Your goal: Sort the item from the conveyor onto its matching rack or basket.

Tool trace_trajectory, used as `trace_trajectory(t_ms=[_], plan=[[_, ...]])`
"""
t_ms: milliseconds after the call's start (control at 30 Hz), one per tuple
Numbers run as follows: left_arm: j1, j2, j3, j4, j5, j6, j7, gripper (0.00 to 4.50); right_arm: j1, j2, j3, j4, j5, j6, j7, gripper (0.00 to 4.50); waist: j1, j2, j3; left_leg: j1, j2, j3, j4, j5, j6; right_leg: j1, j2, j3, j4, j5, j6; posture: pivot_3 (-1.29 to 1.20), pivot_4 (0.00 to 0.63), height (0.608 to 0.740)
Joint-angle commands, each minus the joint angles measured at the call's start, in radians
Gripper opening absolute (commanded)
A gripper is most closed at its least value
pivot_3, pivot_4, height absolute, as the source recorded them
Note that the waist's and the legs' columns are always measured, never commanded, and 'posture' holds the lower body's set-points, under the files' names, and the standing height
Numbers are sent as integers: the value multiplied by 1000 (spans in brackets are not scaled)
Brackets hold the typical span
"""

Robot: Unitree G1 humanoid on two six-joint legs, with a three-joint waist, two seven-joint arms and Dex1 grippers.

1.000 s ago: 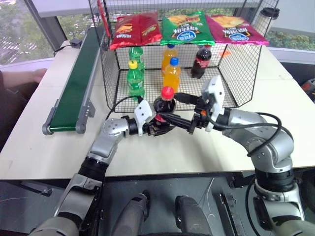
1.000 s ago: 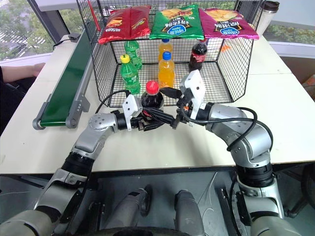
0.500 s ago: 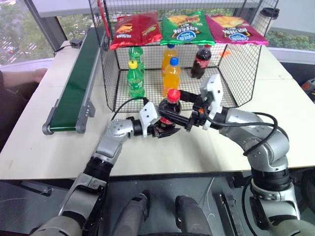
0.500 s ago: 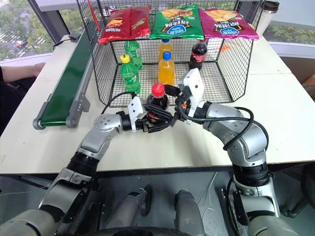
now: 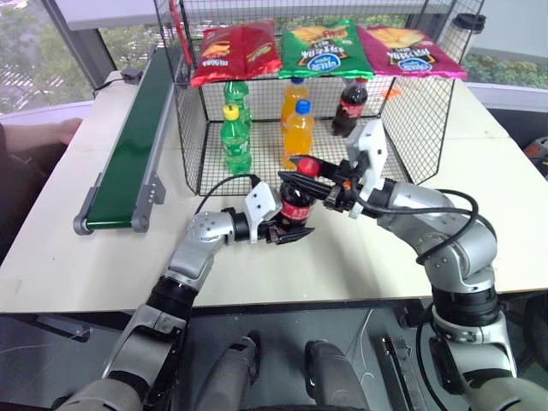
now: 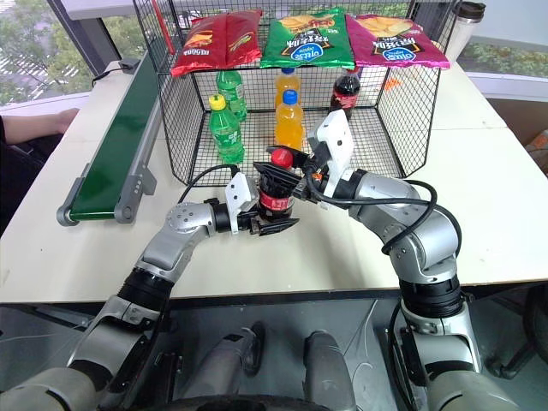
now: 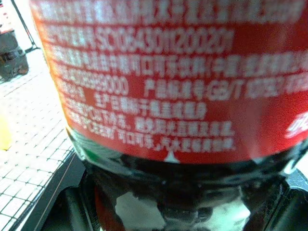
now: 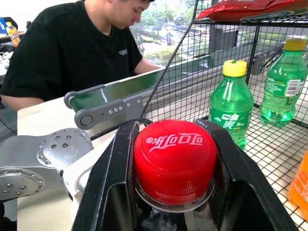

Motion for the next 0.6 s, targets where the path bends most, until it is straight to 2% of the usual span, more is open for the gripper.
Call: trace_trajectory(t_ms=[33,133,200,233,467,600], plan=[[-18,-11,17,-68,-16,-28,-2,3046,-22,-3,-20,-5,0,-14,-8,1184,0,0,0,0,0,0,0,0,0,0,0,0,0,0,0,0,150,738],[-19,-9,19,-65,-10,-38,1,3046,-26,0,-23,0,-8,-13,-23,1184,0,0,0,0,0,0,0,0,0,0,0,0,0,0,0,0,150,738],[-20,-7,22,-63,-18,-30,-4,4125,-26,1,-24,-1,-11,-14,-27,1184,0,0,0,0,0,0,0,0,0,0,0,0,0,0,0,0,150,738],[-19,-2,21,-71,-32,-10,-23,4477,-28,3,-24,1,-14,-16,-32,1184,-1,0,0,0,0,0,0,0,0,0,0,0,0,0,0,0,150,738],[3,25,21,-111,-26,29,-25,4477,-35,5,-33,13,-28,-24,-56,1184,-2,0,0,0,0,0,0,0,0,0,0,0,0,0,0,0,150,738],[43,73,35,-174,-22,56,-15,4477,-58,-3,-65,56,-55,-43,-94,1184,-3,0,0,0,0,0,0,0,0,0,0,0,0,0,0,0,150,738]])
